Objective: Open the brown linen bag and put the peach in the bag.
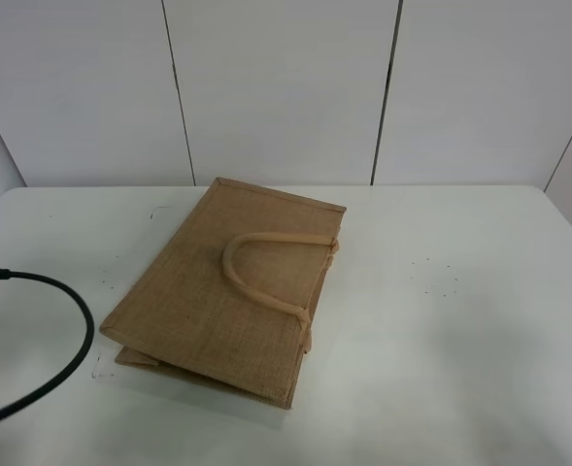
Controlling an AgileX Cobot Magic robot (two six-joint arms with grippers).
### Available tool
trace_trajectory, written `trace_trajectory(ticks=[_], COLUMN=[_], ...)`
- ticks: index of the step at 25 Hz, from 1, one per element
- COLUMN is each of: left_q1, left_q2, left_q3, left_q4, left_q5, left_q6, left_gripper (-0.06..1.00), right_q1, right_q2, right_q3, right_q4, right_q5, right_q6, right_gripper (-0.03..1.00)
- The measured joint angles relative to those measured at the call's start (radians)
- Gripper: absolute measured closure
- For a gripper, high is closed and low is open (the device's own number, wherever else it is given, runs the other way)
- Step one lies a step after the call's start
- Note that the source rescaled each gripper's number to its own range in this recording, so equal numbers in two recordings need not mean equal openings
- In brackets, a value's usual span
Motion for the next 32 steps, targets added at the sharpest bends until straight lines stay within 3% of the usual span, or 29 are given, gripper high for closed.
trace_trajectory(ticks=[18, 32], left_q1=[0.0, 0.0], left_q2=[-0.678, -0.808], left_q3=[0.046, 0.046], left_q4=[-0.003, -0.003], left_q5=[-0.043, -0.042], left_q6=[0.031, 0.031], left_gripper=[0.09, 0.09], right_q1=[0.0, 0.0], right_q2=[0.0, 0.0], right_q3=[0.0, 0.0], right_q4=[0.0, 0.0], right_q5=[0.0, 0.0], right_q6=[0.0, 0.0], right_gripper=[-0.03, -0.03])
